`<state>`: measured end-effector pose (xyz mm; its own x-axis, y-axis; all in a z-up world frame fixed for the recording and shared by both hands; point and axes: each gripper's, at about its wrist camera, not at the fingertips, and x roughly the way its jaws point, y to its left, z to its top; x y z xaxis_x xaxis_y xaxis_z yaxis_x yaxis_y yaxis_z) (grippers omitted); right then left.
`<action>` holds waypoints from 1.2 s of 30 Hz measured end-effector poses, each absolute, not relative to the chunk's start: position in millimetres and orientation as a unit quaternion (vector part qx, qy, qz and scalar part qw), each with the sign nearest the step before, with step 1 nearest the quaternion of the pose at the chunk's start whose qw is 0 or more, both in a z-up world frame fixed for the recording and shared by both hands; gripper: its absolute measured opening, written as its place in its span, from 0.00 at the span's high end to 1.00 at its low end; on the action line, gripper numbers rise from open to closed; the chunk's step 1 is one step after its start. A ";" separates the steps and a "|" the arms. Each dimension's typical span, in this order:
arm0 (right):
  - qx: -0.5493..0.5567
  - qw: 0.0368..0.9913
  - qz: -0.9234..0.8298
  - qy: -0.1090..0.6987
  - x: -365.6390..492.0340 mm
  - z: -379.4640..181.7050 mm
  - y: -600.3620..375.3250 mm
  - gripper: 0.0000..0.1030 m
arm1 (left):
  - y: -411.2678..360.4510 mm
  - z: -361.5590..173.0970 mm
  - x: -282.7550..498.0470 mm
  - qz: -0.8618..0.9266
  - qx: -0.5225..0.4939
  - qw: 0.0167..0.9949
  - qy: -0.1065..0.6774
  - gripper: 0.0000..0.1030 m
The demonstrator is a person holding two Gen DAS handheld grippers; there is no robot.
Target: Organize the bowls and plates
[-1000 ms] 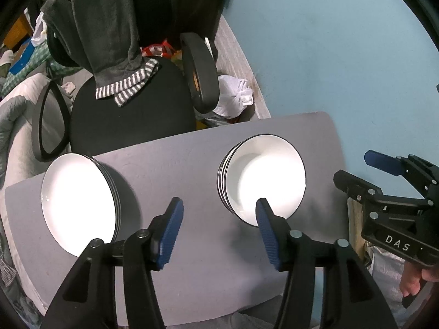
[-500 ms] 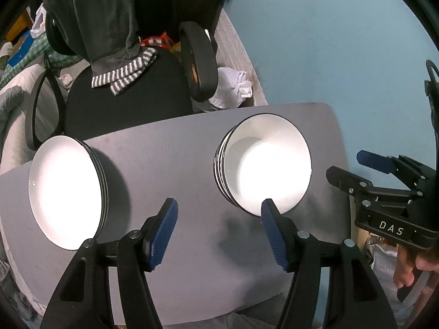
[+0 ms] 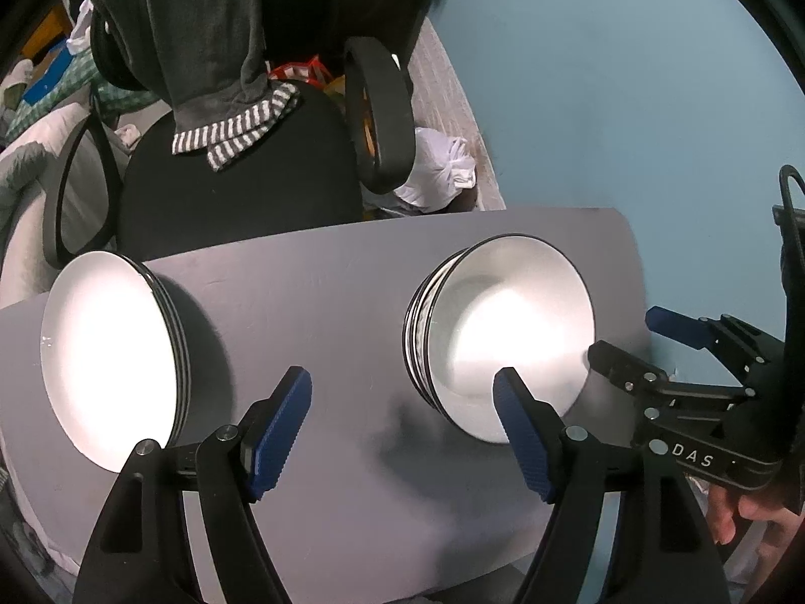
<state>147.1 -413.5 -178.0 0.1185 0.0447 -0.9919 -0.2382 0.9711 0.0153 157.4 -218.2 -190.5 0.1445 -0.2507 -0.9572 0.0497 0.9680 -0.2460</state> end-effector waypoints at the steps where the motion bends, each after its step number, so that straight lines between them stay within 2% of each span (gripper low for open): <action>1: -0.071 0.742 0.098 0.659 149.6 -181.8 -412.9 0.31 | -218.7 -194.4 159.2 -0.100 -0.080 0.750 0.649 0.26; 15: -0.032 0.715 0.129 0.687 175.7 -220.3 -408.3 0.31 | -221.8 -239.0 180.3 -0.082 -0.115 0.717 0.683 0.26; 33: 0.002 0.703 0.148 0.696 188.7 -237.9 -407.8 0.31 | -222.5 -254.4 194.3 -0.081 -0.118 0.707 0.693 0.26; 35: 0.008 0.701 0.145 0.698 188.6 -238.6 -408.9 0.31 | -221.5 -257.3 194.6 -0.082 -0.125 0.701 0.697 0.27; 36: 0.010 0.700 0.144 0.699 188.7 -238.8 -409.3 0.31 | -221.3 -258.7 194.3 -0.084 -0.128 0.698 0.699 0.31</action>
<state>188.7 -409.3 -238.8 -0.0187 0.2170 -0.9760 -0.1878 0.9580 0.2166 194.3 -221.3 -258.7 0.0075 -0.2955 -0.9553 -0.0614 0.9534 -0.2953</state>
